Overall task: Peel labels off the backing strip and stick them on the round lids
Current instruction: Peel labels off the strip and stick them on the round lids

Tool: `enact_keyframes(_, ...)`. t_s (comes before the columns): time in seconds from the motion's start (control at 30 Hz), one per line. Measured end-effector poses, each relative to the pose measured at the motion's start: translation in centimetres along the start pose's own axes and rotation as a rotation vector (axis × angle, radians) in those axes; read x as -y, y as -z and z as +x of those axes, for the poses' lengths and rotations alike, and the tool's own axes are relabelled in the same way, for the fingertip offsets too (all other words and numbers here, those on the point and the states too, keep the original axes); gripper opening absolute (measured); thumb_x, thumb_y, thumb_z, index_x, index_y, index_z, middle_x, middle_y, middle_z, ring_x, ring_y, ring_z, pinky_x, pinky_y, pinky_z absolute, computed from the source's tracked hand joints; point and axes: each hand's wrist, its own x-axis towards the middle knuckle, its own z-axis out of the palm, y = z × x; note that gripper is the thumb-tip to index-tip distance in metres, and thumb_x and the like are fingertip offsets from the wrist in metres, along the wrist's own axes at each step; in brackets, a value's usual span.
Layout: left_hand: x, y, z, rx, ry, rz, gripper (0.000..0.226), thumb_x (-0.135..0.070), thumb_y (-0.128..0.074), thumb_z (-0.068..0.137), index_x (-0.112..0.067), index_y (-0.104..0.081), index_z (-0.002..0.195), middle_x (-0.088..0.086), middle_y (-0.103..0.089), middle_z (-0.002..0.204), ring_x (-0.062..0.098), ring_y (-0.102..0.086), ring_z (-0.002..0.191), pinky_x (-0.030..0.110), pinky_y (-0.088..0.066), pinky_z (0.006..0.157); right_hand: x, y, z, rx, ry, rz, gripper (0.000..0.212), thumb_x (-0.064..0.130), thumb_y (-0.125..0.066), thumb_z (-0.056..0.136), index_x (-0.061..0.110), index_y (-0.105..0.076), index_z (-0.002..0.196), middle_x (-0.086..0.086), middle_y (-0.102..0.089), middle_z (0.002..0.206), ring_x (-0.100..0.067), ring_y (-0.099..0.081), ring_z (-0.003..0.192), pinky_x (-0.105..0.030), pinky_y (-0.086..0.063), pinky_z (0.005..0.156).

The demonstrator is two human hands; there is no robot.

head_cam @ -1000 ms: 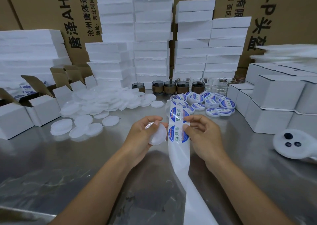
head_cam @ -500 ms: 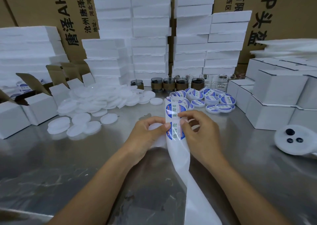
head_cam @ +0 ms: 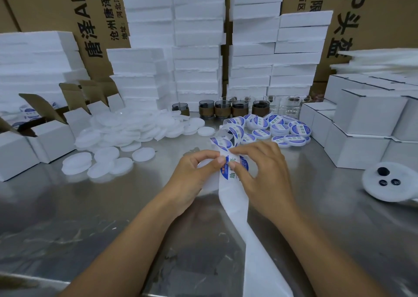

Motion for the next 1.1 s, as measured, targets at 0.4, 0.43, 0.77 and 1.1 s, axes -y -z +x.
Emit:
enact_keyframes(0.4,0.1,0.0,0.2,-0.067,-0.054,0.121,0.012,-0.035,-0.067,0.078,-0.030,-0.072,0.069,0.011,-0.069,0.104,0.031,-0.061,0.104,0.039,-0.044,0.094,0.1,0.1,0.1,-0.007,-0.027,-0.017,0.014,0.017,-0.073,0.078,0.017,-0.069,0.091,0.005,-0.070,0.090,-0.019,-0.059,0.089,-0.032,-0.035,0.086)
enact_keyframes(0.43,0.2,0.0,0.2,-0.071,-0.054,0.131,0.014,-0.032,-0.066,0.081,-0.029,-0.072,0.069,0.009,-0.070,0.103,0.028,-0.062,0.102,0.037,-0.044,0.094,0.1,0.1,0.1,-0.010,-0.030,-0.020,0.013,0.018,-0.074,0.077,0.017,-0.069,0.089,0.005,-0.070,0.089,-0.018,-0.060,0.088,-0.033,-0.036,0.087)
enact_keyframes(0.77,0.5,0.1,0.4,-0.099,-0.006,0.109,0.020,-0.024,-0.066,0.085,-0.028,-0.073,0.067,-0.003,-0.074,0.091,0.009,-0.069,0.082,0.016,-0.050,0.069,0.3,0.2,0.1,0.070,-0.035,0.031,0.008,0.011,-0.065,0.082,0.016,-0.067,0.087,0.004,-0.057,0.095,-0.014,-0.053,0.097,-0.034,-0.041,0.087)
enact_keyframes(1.1,1.0,0.3,0.8,-0.114,0.009,0.118,0.021,-0.023,-0.066,0.086,-0.028,-0.072,0.067,-0.009,-0.073,0.085,0.006,-0.066,0.078,0.016,-0.049,0.067,0.7,0.3,0.2,0.022,-0.117,0.144,0.022,0.005,-0.064,0.071,0.026,-0.059,0.065,0.008,-0.053,0.087,-0.014,-0.052,0.092,-0.031,-0.039,0.086)
